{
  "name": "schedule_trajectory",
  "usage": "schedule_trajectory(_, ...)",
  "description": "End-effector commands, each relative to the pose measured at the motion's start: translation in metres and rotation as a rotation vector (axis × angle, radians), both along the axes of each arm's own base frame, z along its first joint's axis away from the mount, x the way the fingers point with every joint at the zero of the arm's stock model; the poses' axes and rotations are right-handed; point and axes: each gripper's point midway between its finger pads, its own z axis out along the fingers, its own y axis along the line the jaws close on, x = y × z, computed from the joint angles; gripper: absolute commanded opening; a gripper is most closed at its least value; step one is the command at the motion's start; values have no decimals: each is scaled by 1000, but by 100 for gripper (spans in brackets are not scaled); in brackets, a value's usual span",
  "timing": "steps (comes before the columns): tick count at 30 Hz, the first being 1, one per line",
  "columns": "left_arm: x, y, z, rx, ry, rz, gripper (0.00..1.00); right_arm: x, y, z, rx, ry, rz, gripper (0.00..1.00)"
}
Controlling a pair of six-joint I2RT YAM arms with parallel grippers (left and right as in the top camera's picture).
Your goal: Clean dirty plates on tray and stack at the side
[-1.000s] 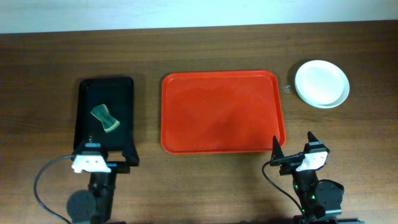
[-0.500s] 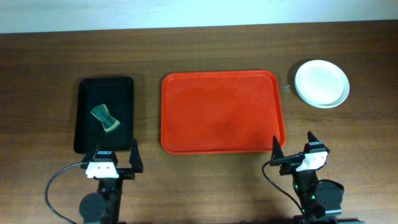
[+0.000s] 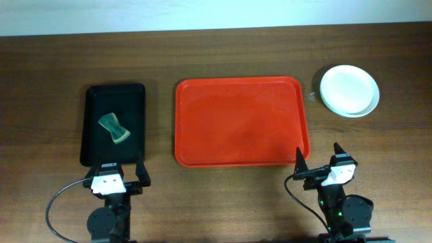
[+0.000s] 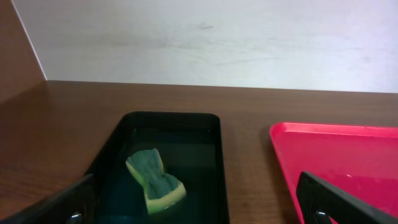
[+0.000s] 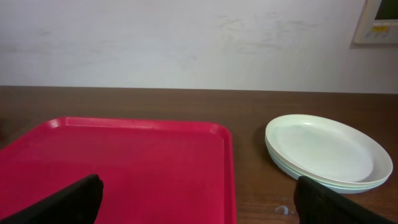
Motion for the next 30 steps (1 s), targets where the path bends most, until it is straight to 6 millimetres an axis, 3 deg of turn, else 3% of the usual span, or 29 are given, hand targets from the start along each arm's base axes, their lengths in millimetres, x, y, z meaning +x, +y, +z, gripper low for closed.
schedule_trajectory(1, -1, 4, -1, 17, -3, 25, 99, 0, -3, -3, 5, 4, -18, 98)
schedule_trajectory(30, 0, 2, -1, 17, -3, 14, 99, 0, -3, -3, 5, 4, -18, 98)
